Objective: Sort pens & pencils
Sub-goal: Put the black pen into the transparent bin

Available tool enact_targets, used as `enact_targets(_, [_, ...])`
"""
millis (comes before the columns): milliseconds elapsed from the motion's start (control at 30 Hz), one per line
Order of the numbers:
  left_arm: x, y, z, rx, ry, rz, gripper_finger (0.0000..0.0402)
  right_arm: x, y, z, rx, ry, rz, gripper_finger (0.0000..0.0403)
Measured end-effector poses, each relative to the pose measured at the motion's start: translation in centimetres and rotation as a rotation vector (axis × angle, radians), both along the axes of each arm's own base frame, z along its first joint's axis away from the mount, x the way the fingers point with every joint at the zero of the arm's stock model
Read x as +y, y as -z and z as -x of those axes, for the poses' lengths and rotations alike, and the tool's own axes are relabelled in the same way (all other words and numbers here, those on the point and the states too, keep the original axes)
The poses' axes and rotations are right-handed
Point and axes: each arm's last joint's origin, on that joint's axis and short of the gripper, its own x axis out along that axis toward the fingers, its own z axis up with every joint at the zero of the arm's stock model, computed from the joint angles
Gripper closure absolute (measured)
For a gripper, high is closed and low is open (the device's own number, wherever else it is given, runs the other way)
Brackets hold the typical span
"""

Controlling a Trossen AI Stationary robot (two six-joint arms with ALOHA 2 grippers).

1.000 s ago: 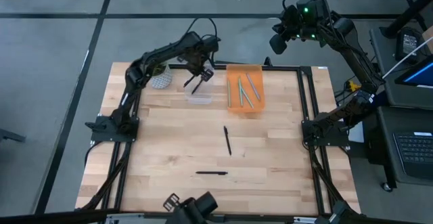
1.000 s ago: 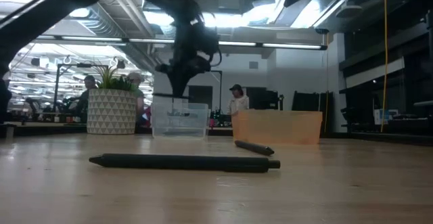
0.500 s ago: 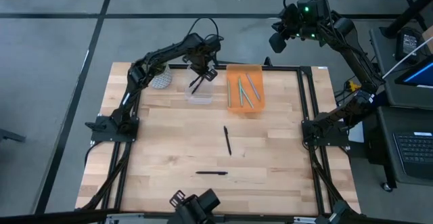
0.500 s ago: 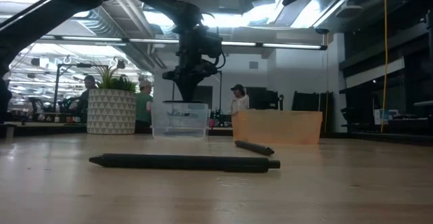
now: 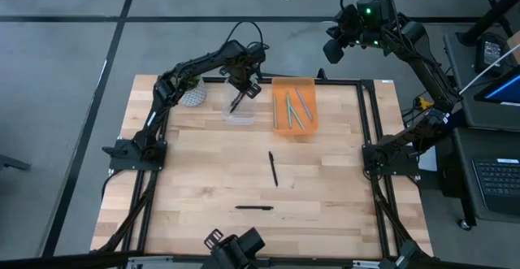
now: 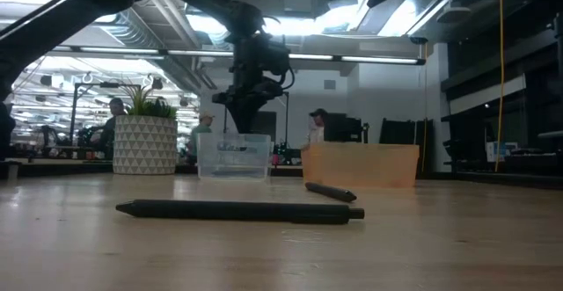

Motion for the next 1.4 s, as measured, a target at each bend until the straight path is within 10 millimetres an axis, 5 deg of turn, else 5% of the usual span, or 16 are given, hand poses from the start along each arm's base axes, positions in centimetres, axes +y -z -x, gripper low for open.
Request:
enact_targets(400, [-0.3,0.0,-0.1,0.011,-0.01,0.002,0.0313,0.0,0.0,0.0,0.002,-0.001,0.0,0.0363])
enact_targets(633, [-2.4,-1.8,-0.4,0.042,0.024,0.039,0.0311,-0.3,0.0,0.3,0.016,0.034,0.014,0.0363])
enact_targets(967, [-9.8,-8.3,-4.4,-0.083,0.125,-0.122,0.0315,-1.4,0.0,1.5,0.018,0.099,0.015,0.0363])
enact_targets(1400, [-21.9,-7.7,-7.2,-0.081,0.136,-0.103,0.0317,-2.5,0.2,3.1,0.031,0.15,-0.012,0.0363])
